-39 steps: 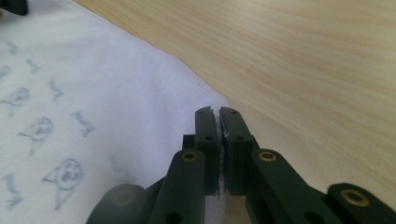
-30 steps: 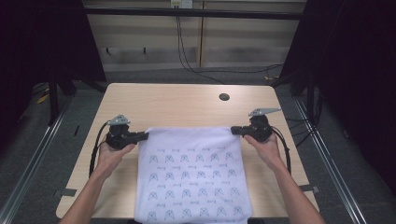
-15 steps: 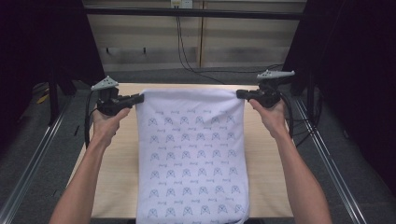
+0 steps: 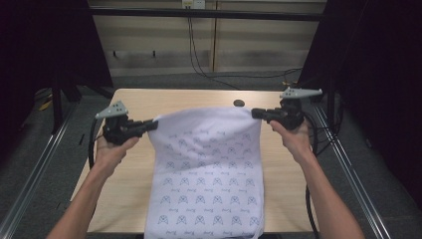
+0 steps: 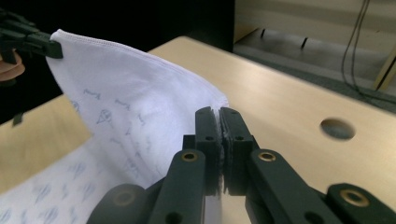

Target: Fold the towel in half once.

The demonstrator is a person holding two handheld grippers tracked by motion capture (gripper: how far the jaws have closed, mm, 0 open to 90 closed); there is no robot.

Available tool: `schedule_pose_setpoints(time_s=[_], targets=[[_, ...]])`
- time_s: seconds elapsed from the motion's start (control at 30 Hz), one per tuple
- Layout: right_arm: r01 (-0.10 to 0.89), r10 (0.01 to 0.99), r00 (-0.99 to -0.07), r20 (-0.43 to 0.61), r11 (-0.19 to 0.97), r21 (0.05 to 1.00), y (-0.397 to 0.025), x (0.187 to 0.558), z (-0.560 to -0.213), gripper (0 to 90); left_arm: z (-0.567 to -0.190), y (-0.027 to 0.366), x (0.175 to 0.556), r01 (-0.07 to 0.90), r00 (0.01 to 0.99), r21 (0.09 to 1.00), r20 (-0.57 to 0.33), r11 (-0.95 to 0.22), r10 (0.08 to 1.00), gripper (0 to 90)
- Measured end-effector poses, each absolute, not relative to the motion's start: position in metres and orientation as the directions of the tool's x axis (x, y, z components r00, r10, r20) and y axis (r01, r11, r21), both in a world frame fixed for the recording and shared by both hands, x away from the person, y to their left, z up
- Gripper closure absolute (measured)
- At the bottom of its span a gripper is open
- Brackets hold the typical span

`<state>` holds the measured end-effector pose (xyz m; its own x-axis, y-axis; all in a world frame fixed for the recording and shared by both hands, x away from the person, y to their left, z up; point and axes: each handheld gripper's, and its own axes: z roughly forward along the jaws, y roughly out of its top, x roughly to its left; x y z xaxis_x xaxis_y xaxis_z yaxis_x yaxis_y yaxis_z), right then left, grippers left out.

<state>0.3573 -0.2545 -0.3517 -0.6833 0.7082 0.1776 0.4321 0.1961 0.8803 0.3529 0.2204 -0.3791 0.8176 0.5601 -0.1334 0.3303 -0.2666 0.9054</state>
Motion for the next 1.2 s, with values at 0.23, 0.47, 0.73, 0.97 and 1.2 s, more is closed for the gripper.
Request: schedule_pose_setpoints(time_s=[0.23,0.47,0.73,0.97,1.2], targets=[[0.499,0.669,-0.707,0.229,0.241,0.832,-0.256,0.300,-0.393,86.9,-0.411,0.225,0.311,0.372,0.841,0.868,-0.165,-0.330,0.516,86.7],[0.562,0.638,-0.720,0.273,0.304,0.769,-0.253,0.249,-0.430,87.0,-0.455,0.230,0.272,0.456,0.838,0.809,-0.249,-0.371,0.486,86.7],[0.652,0.648,-0.699,0.302,0.405,0.641,-0.247,0.213,-0.479,87.0,-0.487,0.224,0.241,0.494,0.853,0.720,-0.293,-0.487,0.431,86.5],[0.676,0.685,-0.679,0.264,0.444,0.588,-0.246,0.222,-0.490,87.2,-0.496,0.210,0.262,0.493,0.838,0.692,-0.215,-0.527,0.501,86.8],[0.702,0.752,-0.617,0.232,0.392,0.595,-0.270,0.235,-0.490,87.3,-0.497,0.186,0.289,0.478,0.836,0.701,-0.179,-0.529,0.518,86.7]])
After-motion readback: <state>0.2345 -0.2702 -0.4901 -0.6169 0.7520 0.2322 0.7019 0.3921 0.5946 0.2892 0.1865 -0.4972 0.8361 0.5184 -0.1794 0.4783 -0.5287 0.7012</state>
